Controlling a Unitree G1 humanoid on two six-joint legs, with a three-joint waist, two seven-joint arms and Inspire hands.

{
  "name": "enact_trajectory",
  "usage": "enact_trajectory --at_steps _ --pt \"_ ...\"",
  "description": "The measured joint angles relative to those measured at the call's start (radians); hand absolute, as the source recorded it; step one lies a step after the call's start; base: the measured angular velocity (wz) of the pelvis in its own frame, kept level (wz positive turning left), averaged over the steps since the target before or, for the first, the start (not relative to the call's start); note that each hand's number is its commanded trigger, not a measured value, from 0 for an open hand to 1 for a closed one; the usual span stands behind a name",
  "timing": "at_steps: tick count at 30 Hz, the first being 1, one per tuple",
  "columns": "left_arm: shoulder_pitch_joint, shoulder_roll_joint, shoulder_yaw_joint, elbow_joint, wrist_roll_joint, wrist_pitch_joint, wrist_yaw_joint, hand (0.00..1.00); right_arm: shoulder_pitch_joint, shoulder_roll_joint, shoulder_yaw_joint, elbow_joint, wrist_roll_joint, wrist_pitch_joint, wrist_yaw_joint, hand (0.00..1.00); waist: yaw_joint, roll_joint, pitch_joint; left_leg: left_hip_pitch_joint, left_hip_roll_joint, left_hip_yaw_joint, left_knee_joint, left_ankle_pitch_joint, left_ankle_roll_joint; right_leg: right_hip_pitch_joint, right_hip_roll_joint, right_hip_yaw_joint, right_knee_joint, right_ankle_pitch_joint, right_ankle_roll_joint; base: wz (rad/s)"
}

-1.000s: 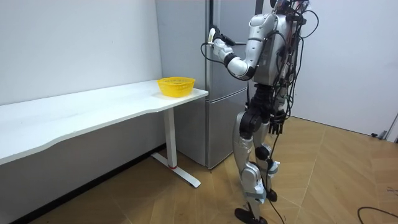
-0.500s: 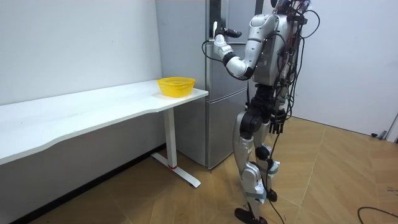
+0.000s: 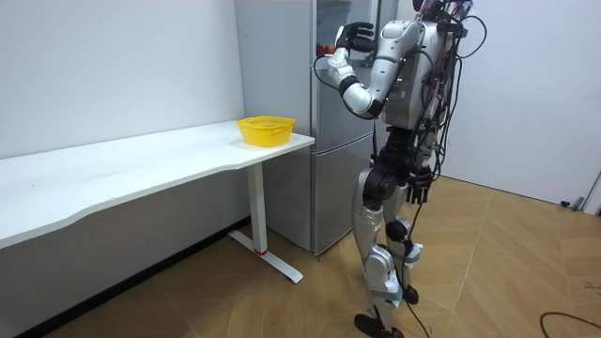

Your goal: Retrieve from the upper fridge

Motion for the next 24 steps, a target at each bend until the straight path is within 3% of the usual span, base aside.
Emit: enact_trajectory --at_steps 2,5,11,24 --pt "0.0 0.0 -0.003 0.0 0.0 0.0 -0.015 0.87 0.0 0.0 0.001 0.0 0.001 -0.013 -0.007 0.0 0.0 -0.001 0.0004 0.002 0.0 0.002 0.0 0.0 0.0 -0.001 0.0 0.002 0.0 0.0 0.0 0.0" --pt "0.0 0.0 -0.017 0.0 0.0 -0.002 -0.018 0.95 -0.001 0.0 0.002 0.0 0.002 -0.031 -0.02 0.0 0.001 -0.003 0.0008 0.006 0.0 0.002 0.0 0.0 0.0 0.003 0.0 0.002 -0.002 0.0 0.0 0.0" --pt "-0.003 0.0 -0.038 0.0 0.0 -0.002 -0.03 0.89 -0.004 -0.001 0.002 0.002 0.002 -0.044 -0.047 0.0 -0.001 -0.004 0.0015 0.008 0.0 0.003 0.0 0.0 0.0 0.003 0.001 0.007 -0.003 0.0 0.0 -0.01" --pt "-0.031 -0.002 -0.089 0.0 -0.002 -0.005 -0.041 0.9 -0.004 -0.001 0.031 0.007 0.02 -0.044 -0.067 0.0 -0.01 -0.002 0.0015 0.013 0.0 0.012 -0.003 0.0 0.0 0.004 0.004 0.024 -0.005 0.0 0.0 -0.04"
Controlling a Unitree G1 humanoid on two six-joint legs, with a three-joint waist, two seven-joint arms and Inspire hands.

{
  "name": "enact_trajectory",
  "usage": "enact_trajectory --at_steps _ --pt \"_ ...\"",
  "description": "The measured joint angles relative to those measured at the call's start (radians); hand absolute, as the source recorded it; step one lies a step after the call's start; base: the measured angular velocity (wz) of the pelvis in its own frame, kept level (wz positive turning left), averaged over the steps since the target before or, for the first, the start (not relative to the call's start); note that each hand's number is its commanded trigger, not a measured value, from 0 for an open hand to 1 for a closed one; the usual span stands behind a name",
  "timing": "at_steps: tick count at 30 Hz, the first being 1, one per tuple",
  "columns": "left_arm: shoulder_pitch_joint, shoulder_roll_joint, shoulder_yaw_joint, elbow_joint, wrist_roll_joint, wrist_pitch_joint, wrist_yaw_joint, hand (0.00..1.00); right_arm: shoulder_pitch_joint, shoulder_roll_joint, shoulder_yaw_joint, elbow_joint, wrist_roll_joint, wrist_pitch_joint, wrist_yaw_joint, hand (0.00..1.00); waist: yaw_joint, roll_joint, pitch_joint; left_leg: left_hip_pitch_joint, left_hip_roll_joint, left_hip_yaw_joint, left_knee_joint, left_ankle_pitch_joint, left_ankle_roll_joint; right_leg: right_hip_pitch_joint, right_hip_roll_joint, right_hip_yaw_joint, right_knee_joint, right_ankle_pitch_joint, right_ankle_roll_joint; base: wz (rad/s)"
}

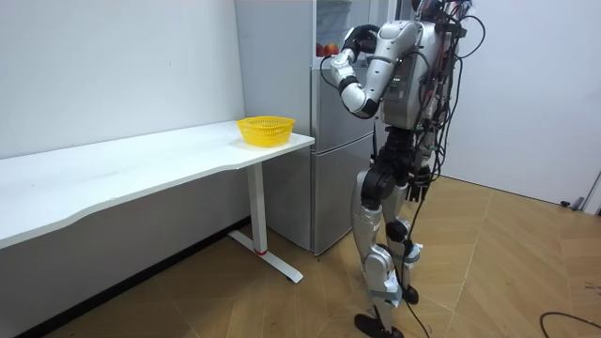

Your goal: Retrieve from the upper fridge

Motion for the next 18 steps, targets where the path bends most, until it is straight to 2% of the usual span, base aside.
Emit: enact_trajectory --at_steps 10,15,18 --pt "0.0 0.0 -0.033 0.001 0.001 0.001 0.003 0.92 0.004 0.0 0.008 -0.005 0.012 0.01 0.002 0.0 -0.02 0.003 -0.0007 -0.001 0.001 0.025 0.0 0.0 0.0 -0.018 0.002 0.018 0.005 0.001 0.0 -0.06" --pt "-0.004 -0.011 -0.081 -0.001 -0.001 0.005 0.002 0.94 0.003 -0.002 0.009 -0.014 0.043 0.013 0.002 0.0 -0.036 0.001 -0.0015 -0.002 0.002 0.068 0.0 0.0 0.0 -0.034 0.003 0.044 0.006 0.003 0.002 -0.16" --pt "-0.033 -0.01 -0.104 0.002 -0.001 0.008 -0.003 0.95 0.007 -0.003 0.012 -0.027 0.046 0.012 0.002 0.0 -0.058 -0.002 -0.0021 0.0 0.002 0.079 0.0 0.0 0.0 -0.036 0.006 0.059 0.009 0.006 0.004 -0.16"
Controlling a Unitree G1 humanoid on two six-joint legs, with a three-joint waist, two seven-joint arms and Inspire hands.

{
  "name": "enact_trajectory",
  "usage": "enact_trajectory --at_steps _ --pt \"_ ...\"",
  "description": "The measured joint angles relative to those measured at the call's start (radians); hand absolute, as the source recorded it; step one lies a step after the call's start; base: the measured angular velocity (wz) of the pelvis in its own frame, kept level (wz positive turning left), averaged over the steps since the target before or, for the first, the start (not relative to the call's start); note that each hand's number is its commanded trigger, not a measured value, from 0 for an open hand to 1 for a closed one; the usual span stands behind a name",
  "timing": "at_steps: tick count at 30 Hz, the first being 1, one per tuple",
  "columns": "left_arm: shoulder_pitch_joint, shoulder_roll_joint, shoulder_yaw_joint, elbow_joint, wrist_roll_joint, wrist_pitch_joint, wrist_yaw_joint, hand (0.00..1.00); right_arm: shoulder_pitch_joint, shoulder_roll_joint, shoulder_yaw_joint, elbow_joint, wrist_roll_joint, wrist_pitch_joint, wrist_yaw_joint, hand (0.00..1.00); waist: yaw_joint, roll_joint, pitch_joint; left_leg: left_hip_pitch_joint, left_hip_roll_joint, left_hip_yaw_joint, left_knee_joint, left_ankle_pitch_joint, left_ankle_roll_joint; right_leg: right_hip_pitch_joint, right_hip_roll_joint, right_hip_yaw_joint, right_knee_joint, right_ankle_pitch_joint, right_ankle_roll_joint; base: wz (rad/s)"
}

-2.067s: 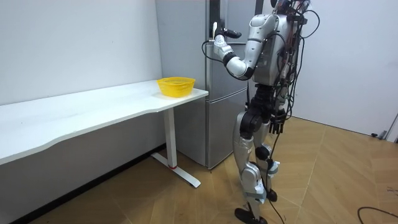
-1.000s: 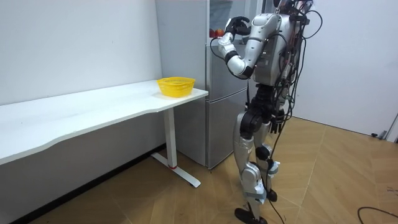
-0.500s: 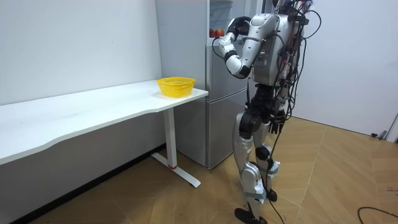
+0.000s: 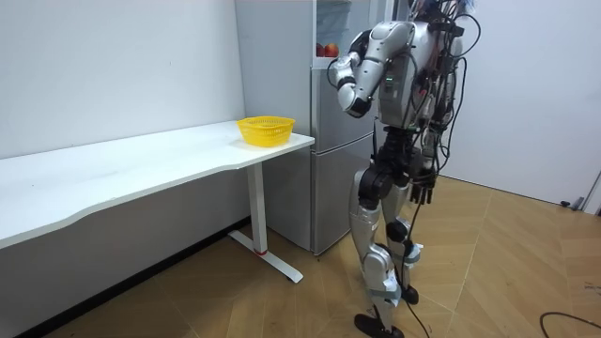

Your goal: Retrieve from the upper fridge

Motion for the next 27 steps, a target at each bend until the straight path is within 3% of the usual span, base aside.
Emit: enact_trajectory --at_steps 9,22,27 --pt "-0.035 -0.001 -0.064 0.0 0.0 0.0 0.0 0.94 -0.003 -0.007 -0.005 -0.007 0.002 -0.009 0.0 0.0 -0.054 0.005 -0.0045 0.005 0.013 0.067 -0.001 0.0 0.0 -0.017 0.018 0.055 -0.008 0.017 -0.005 -0.23" --pt "-0.095 -0.029 -0.161 0.044 0.0 -0.002 0.009 0.91 -0.002 -0.028 -0.007 0.009 0.085 -0.023 -0.001 0.0 -0.147 0.004 0.0023 0.017 0.025 0.102 -0.012 0.0 0.0 -0.03 0.046 0.113 -0.009 0.035 -0.011 -0.14" --pt "-0.114 -0.031 -0.183 0.087 0.001 -0.002 0.015 0.91 0.0 -0.031 -0.017 0.067 0.129 -0.028 -0.002 0.0 -0.154 0.004 0.0034 0.024 0.027 0.109 -0.012 0.0 0.0 -0.033 0.051 0.129 -0.024 0.043 -0.009 -0.05"
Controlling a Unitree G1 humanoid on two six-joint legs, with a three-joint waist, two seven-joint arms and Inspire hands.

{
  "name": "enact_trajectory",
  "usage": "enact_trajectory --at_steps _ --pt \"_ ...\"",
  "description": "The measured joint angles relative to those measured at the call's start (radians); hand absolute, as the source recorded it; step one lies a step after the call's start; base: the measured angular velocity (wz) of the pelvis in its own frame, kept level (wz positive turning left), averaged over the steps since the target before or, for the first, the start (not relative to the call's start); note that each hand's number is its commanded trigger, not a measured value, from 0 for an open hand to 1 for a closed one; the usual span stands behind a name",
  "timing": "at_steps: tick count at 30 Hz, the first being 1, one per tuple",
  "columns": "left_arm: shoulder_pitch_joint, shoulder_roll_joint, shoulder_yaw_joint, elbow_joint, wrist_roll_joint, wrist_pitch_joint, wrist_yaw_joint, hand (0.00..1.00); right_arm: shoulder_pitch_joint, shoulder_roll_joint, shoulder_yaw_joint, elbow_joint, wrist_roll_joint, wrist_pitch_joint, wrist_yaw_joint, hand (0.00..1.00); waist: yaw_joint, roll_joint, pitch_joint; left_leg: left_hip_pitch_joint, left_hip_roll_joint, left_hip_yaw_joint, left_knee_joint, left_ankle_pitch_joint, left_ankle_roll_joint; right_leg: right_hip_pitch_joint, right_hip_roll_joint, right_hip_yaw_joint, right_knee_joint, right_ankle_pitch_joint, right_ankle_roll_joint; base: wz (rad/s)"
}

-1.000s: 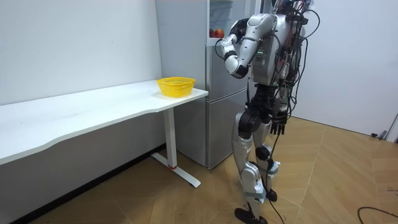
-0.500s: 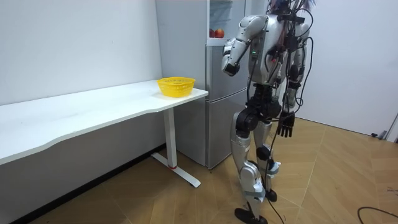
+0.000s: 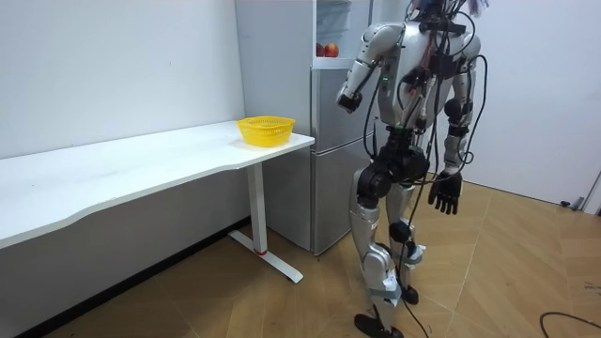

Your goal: Retrieve from the upper fridge

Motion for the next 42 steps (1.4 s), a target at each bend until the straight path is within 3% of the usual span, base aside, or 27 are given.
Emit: enact_trajectory --at_steps 7,12,20,27,42 --pt "-0.051 0.0 -0.001 0.03 0.0 -0.001 0.02 0.93 -0.004 -0.006 0.0 0.006 0.025 -0.015 0.003 0.0 0.0 -0.003 0.0042 0.009 0.003 0.001 -0.001 0.0 0.0 -0.001 0.007 0.012 0.0 0.005 -0.002 -0.06" --pt "-0.083 -0.001 -0.001 0.043 -0.001 -0.001 0.024 0.88 -0.004 -0.008 -0.008 -0.003 0.023 -0.015 0.002 0.0 -0.004 -0.001 0.0055 0.007 0.005 0.03 -0.001 0.0 0.0 -0.006 0.009 0.023 0.002 0.007 -0.003 -0.09" --pt "-0.14 -0.001 -0.007 0.05 -0.043 -0.001 0.065 0.89 0.008 -0.008 -0.012 -0.041 0.029 -0.014 -0.009 0.0 -0.045 0.001 0.004 -0.008 0.004 0.063 0.0 0.0 0.0 -0.036 0.01 0.038 0.019 0.009 -0.002 -0.11" --pt "-0.143 -0.001 -0.009 0.051 -0.044 0.0 0.09 0.88 0.017 -0.008 -0.009 -0.045 0.037 0.007 -0.02 0.0 -0.051 0.01 -0.0001 -0.005 0.005 0.08 0.002 0.0 0.0 -0.036 0.011 0.038 0.017 0.009 -0.002 -0.04" --pt "-0.159 -0.004 -0.01 0.053 -0.128 0.0 0.111 0.85 0.016 -0.01 -0.009 -0.046 0.063 0.007 -0.021 0.0 -0.052 0.019 0.0022 -0.006 0.004 0.085 0.002 0.0 0.0 -0.052 0.011 0.037 0.019 0.011 -0.002 0.0"
